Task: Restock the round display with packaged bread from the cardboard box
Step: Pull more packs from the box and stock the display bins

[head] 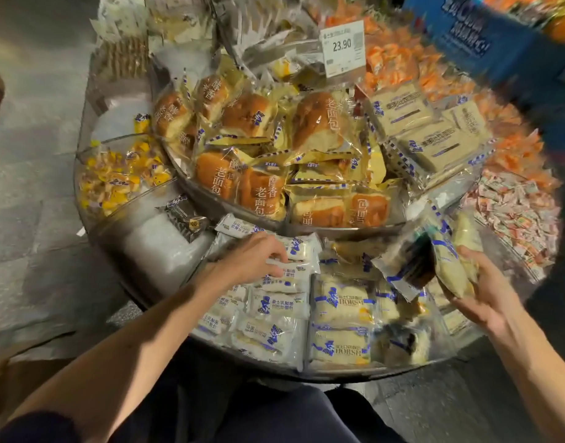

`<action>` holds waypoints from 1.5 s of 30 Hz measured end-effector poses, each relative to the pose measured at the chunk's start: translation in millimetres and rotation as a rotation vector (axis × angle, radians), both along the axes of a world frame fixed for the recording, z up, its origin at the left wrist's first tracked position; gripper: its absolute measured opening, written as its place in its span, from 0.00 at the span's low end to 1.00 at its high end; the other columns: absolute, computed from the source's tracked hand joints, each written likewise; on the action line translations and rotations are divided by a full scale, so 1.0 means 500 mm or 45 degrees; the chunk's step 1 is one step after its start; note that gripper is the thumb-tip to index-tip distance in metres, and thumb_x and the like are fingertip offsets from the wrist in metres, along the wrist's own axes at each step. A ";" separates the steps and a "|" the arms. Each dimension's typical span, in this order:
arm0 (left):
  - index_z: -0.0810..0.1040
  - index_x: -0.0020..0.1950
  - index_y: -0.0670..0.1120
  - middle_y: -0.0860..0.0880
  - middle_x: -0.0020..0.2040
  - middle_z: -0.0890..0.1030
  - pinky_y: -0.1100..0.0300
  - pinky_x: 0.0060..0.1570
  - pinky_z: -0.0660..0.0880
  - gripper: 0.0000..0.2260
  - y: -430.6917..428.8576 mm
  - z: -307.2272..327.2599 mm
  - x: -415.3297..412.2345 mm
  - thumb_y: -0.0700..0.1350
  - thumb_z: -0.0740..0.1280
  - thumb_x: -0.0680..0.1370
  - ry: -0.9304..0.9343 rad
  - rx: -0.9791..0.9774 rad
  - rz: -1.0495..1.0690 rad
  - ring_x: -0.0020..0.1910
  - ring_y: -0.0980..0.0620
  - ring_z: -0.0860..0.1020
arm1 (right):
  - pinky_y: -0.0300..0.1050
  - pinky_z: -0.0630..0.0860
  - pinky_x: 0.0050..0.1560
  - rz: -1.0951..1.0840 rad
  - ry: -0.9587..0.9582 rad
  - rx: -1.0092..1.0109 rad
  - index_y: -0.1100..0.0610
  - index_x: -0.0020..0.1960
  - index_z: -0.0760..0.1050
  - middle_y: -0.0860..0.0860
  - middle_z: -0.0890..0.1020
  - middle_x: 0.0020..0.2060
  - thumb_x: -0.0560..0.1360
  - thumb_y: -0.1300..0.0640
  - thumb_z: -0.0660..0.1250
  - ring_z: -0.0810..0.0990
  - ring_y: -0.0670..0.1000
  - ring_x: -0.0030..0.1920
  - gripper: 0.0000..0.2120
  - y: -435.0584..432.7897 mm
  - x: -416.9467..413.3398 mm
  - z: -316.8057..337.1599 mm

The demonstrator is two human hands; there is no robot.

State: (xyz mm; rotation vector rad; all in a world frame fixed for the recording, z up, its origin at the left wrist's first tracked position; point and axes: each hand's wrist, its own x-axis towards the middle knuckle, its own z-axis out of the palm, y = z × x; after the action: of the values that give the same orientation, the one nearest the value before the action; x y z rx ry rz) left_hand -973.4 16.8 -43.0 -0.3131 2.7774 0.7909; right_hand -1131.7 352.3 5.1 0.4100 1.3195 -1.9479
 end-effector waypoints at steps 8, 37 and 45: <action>0.70 0.72 0.53 0.54 0.60 0.69 0.57 0.65 0.63 0.21 0.048 -0.003 -0.042 0.52 0.67 0.80 0.007 -0.542 -0.263 0.60 0.55 0.65 | 0.44 0.81 0.27 -0.135 -0.054 -0.087 0.59 0.62 0.75 0.55 0.87 0.42 0.44 0.58 0.87 0.86 0.49 0.36 0.48 0.133 -0.061 -0.025; 0.67 0.72 0.40 0.42 0.67 0.75 0.52 0.59 0.70 0.39 0.445 0.006 -0.368 0.54 0.79 0.69 0.135 0.182 0.555 0.66 0.43 0.72 | 0.44 0.82 0.29 0.082 -0.195 -0.200 0.60 0.65 0.71 0.57 0.86 0.44 0.38 0.58 0.88 0.87 0.52 0.38 0.57 0.305 -0.302 -0.095; 0.57 0.80 0.43 0.45 0.77 0.64 0.67 0.64 0.69 0.43 0.356 0.066 -0.236 0.61 0.71 0.74 0.302 0.683 1.085 0.73 0.49 0.67 | 0.41 0.80 0.26 0.189 -0.116 -0.190 0.60 0.60 0.73 0.55 0.86 0.40 0.45 0.56 0.86 0.86 0.51 0.33 0.45 0.171 -0.259 -0.065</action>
State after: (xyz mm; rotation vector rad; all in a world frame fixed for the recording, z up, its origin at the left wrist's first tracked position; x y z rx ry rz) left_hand -1091.7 194.5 -9.9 -1.3946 2.4168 1.7941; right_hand -1261.5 437.8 -27.6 0.3143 1.1068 -1.8671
